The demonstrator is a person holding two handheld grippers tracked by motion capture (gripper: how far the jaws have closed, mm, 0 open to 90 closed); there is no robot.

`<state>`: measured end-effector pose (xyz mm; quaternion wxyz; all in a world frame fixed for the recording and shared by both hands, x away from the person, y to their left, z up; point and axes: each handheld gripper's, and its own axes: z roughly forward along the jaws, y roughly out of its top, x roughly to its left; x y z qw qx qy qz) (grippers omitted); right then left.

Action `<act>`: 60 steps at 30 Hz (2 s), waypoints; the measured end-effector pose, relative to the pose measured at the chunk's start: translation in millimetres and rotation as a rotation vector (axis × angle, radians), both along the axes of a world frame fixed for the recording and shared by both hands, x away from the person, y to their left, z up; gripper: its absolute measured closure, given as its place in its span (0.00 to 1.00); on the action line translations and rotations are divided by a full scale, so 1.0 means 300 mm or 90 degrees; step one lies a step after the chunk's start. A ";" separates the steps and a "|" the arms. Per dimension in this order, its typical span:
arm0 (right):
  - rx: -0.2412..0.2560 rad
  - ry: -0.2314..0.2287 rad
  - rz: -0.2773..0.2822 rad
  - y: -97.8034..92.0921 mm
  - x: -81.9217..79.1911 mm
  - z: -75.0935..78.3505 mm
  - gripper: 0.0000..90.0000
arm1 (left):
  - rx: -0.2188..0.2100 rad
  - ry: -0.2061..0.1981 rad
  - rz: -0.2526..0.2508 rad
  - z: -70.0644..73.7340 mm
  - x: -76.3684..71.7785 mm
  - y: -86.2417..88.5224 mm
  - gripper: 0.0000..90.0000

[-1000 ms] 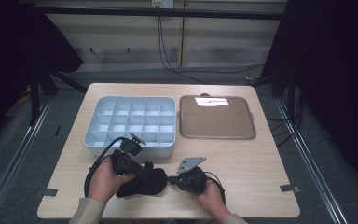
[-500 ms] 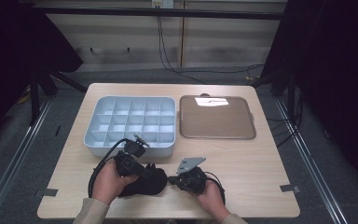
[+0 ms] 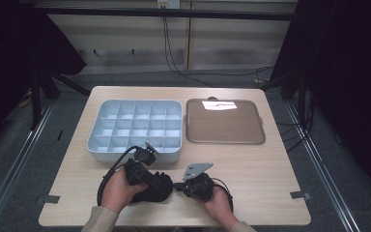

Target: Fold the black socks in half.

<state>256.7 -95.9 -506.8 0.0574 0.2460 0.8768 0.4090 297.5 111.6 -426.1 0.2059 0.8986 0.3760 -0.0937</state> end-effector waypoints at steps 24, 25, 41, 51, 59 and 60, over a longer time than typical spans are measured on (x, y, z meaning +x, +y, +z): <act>0.002 0.000 0.003 0.001 0.000 0.000 1.00 | 0.001 -0.002 0.003 0.022 -0.010 -0.001 0.71; -0.001 -0.004 0.004 0.000 0.001 0.000 1.00 | 0.002 -0.001 0.007 0.027 -0.010 0.002 0.71; 0.000 -0.001 0.004 0.000 0.001 0.000 1.00 | 0.010 -0.028 0.044 0.054 -0.001 0.066 0.56; -0.001 -0.003 0.005 -0.001 0.000 -0.001 1.00 | 0.017 -0.042 0.069 0.050 -0.008 0.139 0.52; -0.003 -0.003 0.005 0.000 -0.001 0.000 1.00 | 0.023 -0.043 0.084 0.039 -0.011 0.185 0.50; -0.001 -0.003 0.004 0.000 -0.001 0.000 1.00 | 0.019 -0.042 0.092 0.032 -0.013 0.193 0.50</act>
